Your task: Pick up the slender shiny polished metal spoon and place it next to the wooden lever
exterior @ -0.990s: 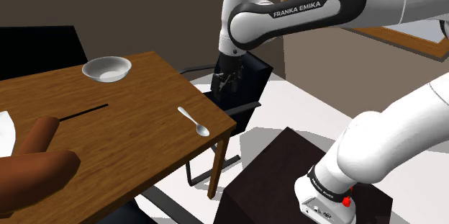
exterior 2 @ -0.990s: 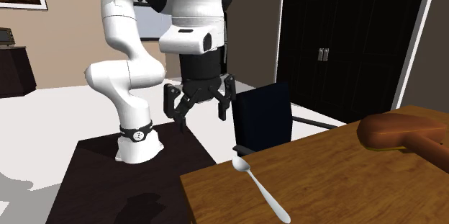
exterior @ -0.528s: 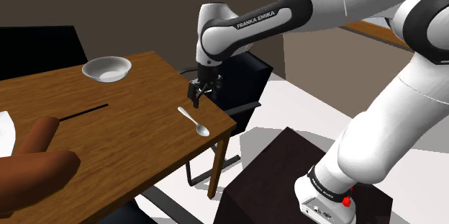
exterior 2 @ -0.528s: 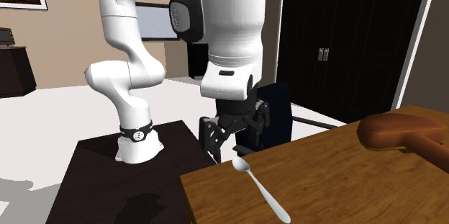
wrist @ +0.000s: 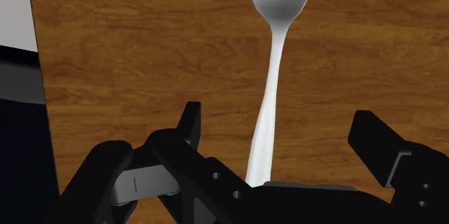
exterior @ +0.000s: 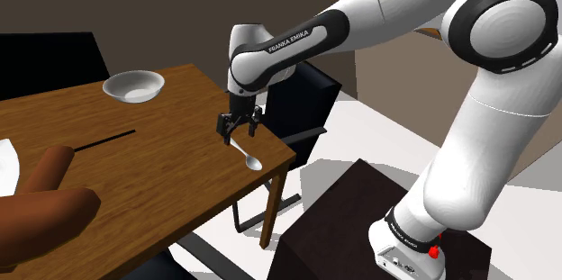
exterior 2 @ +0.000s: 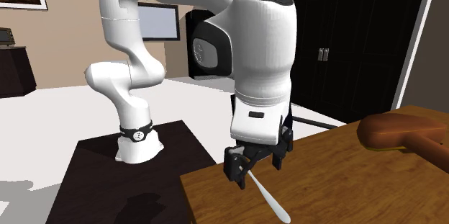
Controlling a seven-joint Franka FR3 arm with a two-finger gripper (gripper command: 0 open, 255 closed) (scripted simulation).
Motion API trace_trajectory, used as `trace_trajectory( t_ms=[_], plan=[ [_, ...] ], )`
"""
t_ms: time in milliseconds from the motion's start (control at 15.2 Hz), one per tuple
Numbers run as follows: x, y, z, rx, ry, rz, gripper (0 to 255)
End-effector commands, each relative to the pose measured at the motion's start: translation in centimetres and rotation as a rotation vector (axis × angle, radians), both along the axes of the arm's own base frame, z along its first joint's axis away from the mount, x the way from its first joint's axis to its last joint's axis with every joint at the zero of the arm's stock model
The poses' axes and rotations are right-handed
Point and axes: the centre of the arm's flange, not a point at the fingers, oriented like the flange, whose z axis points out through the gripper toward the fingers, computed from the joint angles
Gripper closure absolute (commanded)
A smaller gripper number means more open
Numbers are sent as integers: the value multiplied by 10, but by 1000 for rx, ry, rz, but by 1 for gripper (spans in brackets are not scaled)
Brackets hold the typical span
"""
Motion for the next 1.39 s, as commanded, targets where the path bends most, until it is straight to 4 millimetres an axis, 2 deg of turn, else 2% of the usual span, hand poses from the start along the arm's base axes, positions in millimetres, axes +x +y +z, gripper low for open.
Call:
trace_trajectory(
  t_ms=[0,198,660,726,1320],
  plan=[
    [-1,3,-11,1,0,-1,0],
    [-3,5,-25,1,0,-1,0],
    [-3,5,-25,1,0,-1,0],
    [-3,5,-25,1,0,-1,255],
    [-3,5,-25,1,0,-1,255]
  ],
)
